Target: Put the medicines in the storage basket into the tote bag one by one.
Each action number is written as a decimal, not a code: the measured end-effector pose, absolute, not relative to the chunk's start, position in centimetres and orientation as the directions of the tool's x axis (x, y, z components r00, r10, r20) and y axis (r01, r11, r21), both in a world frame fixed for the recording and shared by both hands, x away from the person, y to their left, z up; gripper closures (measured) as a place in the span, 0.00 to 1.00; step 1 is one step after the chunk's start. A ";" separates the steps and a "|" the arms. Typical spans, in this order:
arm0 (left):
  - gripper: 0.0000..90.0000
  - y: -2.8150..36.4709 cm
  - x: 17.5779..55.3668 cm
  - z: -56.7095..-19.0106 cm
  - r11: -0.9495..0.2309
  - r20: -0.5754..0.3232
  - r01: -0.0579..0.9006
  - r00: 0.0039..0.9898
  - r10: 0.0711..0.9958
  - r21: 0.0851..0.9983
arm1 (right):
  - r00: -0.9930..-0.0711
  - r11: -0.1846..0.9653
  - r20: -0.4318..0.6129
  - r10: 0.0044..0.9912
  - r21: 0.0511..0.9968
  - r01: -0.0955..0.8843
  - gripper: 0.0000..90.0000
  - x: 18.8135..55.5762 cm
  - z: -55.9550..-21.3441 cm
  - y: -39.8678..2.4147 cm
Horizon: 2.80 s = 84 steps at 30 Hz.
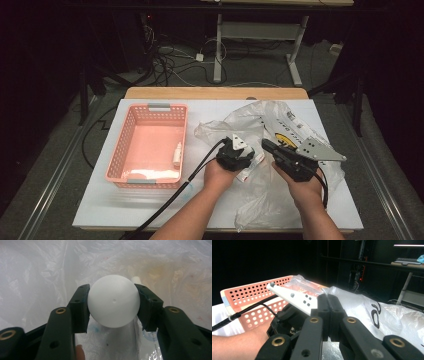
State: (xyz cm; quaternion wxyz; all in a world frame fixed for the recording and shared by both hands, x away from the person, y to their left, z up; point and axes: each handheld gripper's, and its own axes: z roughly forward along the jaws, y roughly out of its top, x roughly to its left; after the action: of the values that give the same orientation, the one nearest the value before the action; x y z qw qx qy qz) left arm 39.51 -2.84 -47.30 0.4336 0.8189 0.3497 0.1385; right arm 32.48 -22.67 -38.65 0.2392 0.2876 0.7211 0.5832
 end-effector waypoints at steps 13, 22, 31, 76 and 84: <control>0.49 -3.3 40.2 -47.3 -0.365 -0.111 0.473 0.718 0.687 0.802 | -0.718 0.146 -0.001 0.696 0.979 0.140 1.00 32.5 -38.6 -22.9; 0.36 -2.7 39.5 -46.8 -0.372 -0.138 0.489 0.731 0.668 0.789 | -0.718 0.144 0.000 0.696 0.980 0.140 1.00 32.5 -38.6 -23.0; 0.32 -1.0 37.2 -46.3 -0.387 -0.163 0.483 0.765 0.623 0.786 | -0.722 0.150 -0.005 0.692 0.979 0.137 1.00 32.4 -38.6 -22.9; 0.00 9.4 29.6 -41.9 -0.371 -0.144 0.451 0.771 0.621 0.812 | -0.724 0.169 -0.016 0.690 0.976 0.138 1.00 32.2 -38.8 -22.4; 0.00 12.9 29.6 -41.5 -0.340 -0.126 0.467 0.719 0.684 0.817 | -0.721 0.163 -0.015 0.693 0.977 0.136 1.00 32.2 -38.6 -22.5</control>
State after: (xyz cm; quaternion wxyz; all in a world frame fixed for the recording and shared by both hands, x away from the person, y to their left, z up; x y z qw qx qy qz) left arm 29.65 12.86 -41.46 0.4516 0.8096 0.3552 0.1201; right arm 32.18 -22.55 -38.65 0.2397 0.2863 0.7239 0.5801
